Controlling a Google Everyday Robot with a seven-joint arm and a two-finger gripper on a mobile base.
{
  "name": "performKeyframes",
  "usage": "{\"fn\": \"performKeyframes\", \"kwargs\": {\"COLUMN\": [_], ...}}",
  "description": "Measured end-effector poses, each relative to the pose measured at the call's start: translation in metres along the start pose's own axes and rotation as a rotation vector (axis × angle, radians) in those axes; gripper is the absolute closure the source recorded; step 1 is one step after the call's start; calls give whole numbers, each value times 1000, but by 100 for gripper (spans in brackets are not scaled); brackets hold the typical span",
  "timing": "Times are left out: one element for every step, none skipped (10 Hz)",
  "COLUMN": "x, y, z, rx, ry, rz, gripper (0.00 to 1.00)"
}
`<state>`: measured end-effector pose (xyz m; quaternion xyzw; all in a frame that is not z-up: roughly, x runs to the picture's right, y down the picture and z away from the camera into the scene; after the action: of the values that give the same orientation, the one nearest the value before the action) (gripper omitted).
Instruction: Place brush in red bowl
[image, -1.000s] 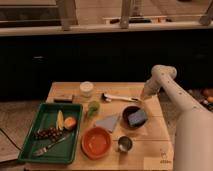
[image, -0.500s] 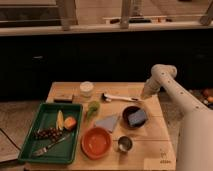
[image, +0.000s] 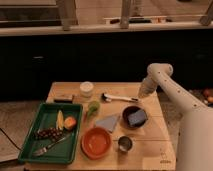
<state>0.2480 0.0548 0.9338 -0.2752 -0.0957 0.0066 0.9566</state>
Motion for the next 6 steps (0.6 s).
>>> {"fn": "performKeyframes", "kwargs": {"x": [-7, -18, -25, -30, -37, -46], "y": [-1, -5, -6, -7, -10, -13], "z": [1, 1, 1, 0, 1, 2], "rx": [-2, -2, -2, -2, -3, -7], "ry": [4, 7, 10, 12, 15, 17], "rz": [-11, -30, -45, -55, -75, -95], "gripper": [20, 20, 20, 20, 20, 20]}}
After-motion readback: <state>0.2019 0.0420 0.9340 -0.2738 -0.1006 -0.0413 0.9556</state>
